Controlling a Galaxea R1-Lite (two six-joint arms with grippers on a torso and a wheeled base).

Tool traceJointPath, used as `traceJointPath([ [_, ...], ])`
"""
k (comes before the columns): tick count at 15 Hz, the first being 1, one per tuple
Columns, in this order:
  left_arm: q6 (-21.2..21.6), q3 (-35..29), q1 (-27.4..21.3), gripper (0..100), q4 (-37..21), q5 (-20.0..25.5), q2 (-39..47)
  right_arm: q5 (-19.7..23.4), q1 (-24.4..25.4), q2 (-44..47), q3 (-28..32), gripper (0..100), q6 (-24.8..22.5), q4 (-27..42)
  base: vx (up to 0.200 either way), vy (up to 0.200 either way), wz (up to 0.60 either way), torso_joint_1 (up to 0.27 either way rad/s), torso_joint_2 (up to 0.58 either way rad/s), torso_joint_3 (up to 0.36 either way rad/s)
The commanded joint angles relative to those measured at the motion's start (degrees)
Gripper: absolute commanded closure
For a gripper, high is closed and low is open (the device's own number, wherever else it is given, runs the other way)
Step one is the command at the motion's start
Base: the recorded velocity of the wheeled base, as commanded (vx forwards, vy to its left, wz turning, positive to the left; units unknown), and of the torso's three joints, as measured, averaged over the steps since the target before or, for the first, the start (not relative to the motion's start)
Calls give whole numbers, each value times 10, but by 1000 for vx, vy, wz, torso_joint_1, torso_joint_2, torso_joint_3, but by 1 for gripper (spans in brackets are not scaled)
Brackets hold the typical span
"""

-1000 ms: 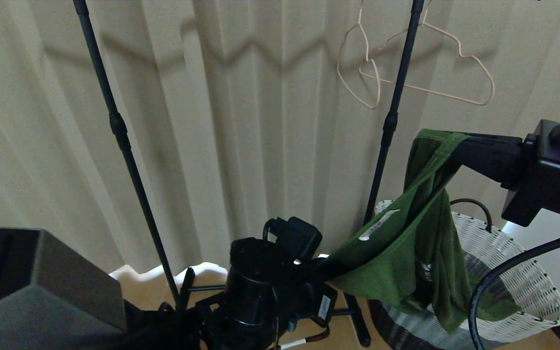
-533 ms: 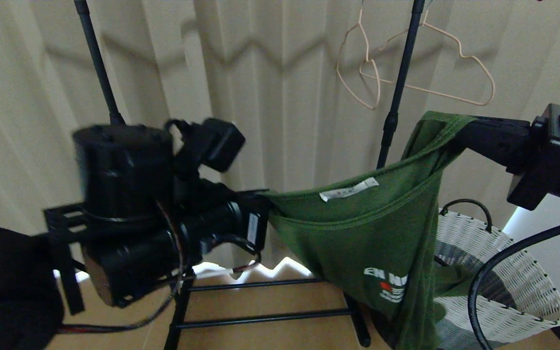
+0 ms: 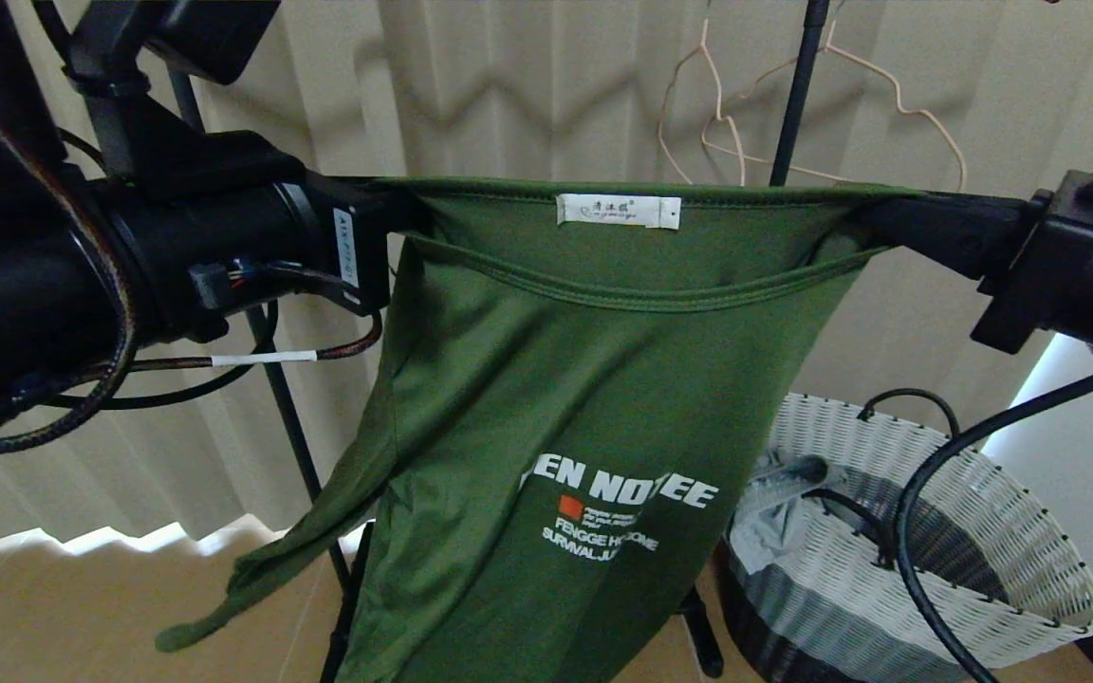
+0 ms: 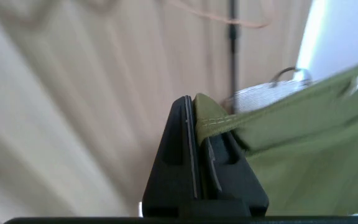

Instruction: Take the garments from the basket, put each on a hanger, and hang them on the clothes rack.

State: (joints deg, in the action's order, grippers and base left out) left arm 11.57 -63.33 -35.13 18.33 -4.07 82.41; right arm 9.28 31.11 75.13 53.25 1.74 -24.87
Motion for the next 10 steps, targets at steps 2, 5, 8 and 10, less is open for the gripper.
traceJointPath([
  [2,-9,-50,22,100,-76,4,-2,0,-5,49,36,100,0,-1,0,0,0,0,0,0],
  [5,-23,-47,21,100,-91,12,-6,0,-18,79,63,100,1,-1,0,0,0,0,0,0],
  [8,-23,-48,19,100,-89,12,-2,-1,-26,78,60,100,1,-1,0,0,0,0,0,0],
  [10,-23,-64,22,100,-76,12,17,0,-29,58,59,100,-1,6,0,0,0,0,0,0],
])
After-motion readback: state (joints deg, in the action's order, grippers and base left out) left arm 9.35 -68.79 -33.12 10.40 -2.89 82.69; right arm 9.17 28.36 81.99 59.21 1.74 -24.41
